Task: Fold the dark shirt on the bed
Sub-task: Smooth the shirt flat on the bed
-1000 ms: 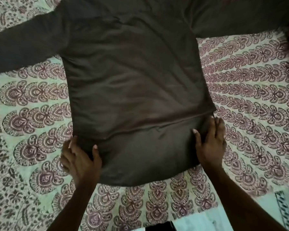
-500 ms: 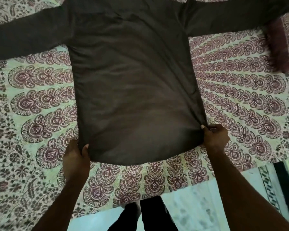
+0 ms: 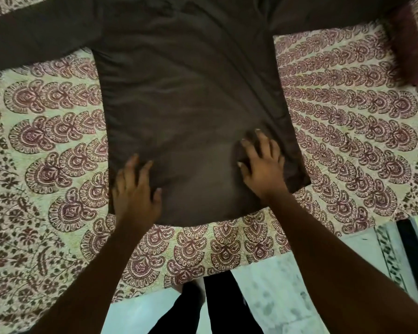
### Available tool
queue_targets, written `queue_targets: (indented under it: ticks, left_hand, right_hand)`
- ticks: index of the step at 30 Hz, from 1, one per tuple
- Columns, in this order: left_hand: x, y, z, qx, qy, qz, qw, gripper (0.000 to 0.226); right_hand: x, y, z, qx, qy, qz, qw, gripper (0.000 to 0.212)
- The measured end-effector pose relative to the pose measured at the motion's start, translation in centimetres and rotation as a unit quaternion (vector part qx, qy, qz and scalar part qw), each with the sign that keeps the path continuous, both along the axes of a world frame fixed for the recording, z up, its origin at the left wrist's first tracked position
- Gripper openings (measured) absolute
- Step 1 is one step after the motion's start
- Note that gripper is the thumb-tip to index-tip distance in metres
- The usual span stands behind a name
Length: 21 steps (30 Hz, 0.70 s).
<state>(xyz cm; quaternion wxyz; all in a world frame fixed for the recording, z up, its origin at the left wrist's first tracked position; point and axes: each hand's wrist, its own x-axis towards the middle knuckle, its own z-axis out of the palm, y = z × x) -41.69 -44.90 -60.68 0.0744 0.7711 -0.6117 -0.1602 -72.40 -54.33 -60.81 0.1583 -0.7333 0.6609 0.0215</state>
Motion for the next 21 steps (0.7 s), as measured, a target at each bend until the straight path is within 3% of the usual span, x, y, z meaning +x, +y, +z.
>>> queue_targets:
  ticks: [3,7,11,16,18,21]
  left_hand:
    - [-1.1,-1.4,-0.8,0.101,0.046,-0.037,0.993,0.104]
    - [-1.7,-0.8,-0.8,0.190,0.021,-0.026,0.981,0.142]
    - [-3.8,-2.6,0.3,0.116,0.000,-0.009,0.993,0.117]
    - [-7.6,-12.0,0.2,0.008,0.041,-0.177,0.983,0.093]
    - [-9.3,-16.3,-0.1,0.020,0.046,-0.197,0.979,0.102]
    - [-10.5,-20.8,-1.3,0.116,0.051,-0.164,0.978,0.131]
  right_hand:
    - [-0.3,1.4,-1.0,0.017,-0.014,-0.031,0.999,0.063]
    - [-3.0,7.1,-0.7,0.027,-0.012,-0.129,0.991,0.067]
    - [-2.9,6.3,0.2,0.009,-0.022,-0.173,0.985,0.073]
    - [0.3,-5.8,0.7,-0.101,-0.105,-0.079,0.986,0.067]
    - [1.7,-11.6,0.2,-0.101,-0.106,-0.042,0.988,0.066]
    - [1.7,-18.0,-1.7,-0.043,-0.050,0.025,0.997,0.067]
